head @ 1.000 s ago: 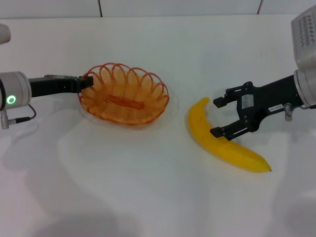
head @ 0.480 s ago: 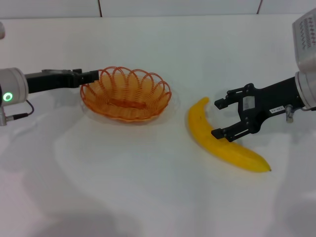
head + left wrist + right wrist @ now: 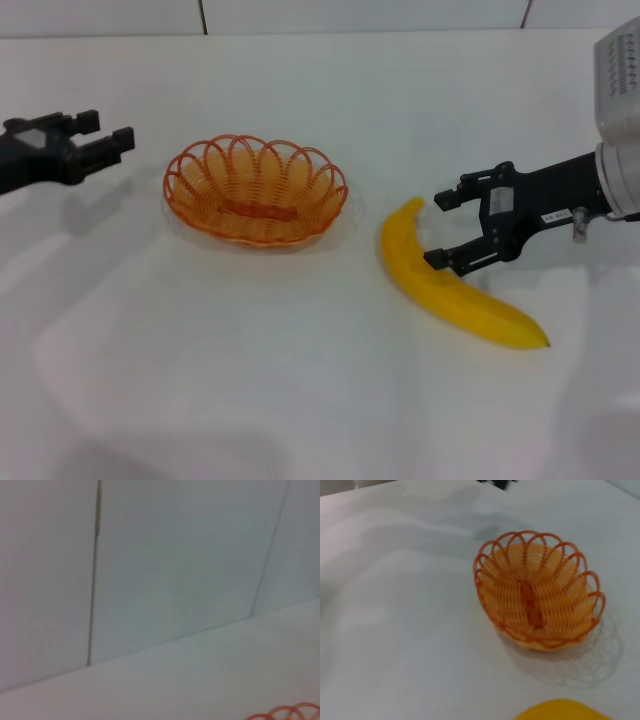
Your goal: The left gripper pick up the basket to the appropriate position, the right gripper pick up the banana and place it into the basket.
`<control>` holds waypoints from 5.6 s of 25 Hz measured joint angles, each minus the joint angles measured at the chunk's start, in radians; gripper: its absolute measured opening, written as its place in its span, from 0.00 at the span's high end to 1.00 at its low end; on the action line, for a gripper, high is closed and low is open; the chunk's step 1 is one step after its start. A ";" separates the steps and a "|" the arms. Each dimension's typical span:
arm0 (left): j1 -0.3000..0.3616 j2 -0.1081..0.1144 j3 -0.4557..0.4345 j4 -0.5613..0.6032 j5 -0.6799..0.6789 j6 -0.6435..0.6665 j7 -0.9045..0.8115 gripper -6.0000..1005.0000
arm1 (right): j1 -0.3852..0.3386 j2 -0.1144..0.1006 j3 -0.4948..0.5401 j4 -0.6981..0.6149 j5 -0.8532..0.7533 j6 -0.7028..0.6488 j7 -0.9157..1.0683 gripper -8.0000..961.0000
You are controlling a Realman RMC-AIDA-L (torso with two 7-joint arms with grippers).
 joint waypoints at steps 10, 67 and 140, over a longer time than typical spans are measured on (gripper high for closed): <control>0.116 0.000 0.001 -0.040 -0.065 0.172 0.332 0.41 | -0.016 0.011 -0.011 -0.013 0.074 0.047 0.020 0.10; 0.157 0.000 0.004 -0.146 -0.054 0.185 0.505 0.41 | -0.106 0.010 -0.491 -0.392 -0.070 0.044 0.655 0.47; 0.133 -0.002 0.024 -0.175 -0.094 0.186 0.521 0.41 | -0.127 0.002 -0.120 0.131 0.441 0.201 -0.092 0.16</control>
